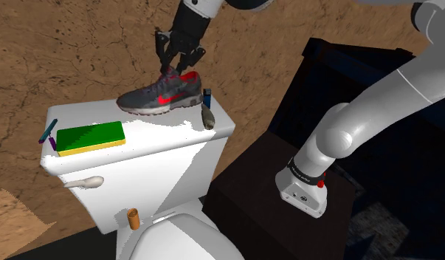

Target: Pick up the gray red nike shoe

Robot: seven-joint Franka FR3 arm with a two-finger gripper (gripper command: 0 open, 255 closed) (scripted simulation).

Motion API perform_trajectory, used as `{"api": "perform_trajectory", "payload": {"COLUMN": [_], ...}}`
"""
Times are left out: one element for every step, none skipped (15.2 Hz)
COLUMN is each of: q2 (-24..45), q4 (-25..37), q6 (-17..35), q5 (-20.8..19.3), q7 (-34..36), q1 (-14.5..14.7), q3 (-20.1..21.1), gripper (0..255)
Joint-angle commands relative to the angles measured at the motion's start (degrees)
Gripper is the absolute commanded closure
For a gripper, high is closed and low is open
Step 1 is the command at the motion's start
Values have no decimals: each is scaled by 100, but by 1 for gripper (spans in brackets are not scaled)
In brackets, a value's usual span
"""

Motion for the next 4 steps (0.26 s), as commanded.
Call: {"api": "perform_trajectory", "payload": {"q2": [-12,-21,-23,-23], "q4": [153,221,231,232], "q6": [-159,-236,-248,-248], "q5": [-23,-32,-33,-33], "q7": [22,31,32,33], "q1": [-12,-17,-17,-17], "q3": [-19,-29,-31,-31], "gripper": [255,255,255,255]}}
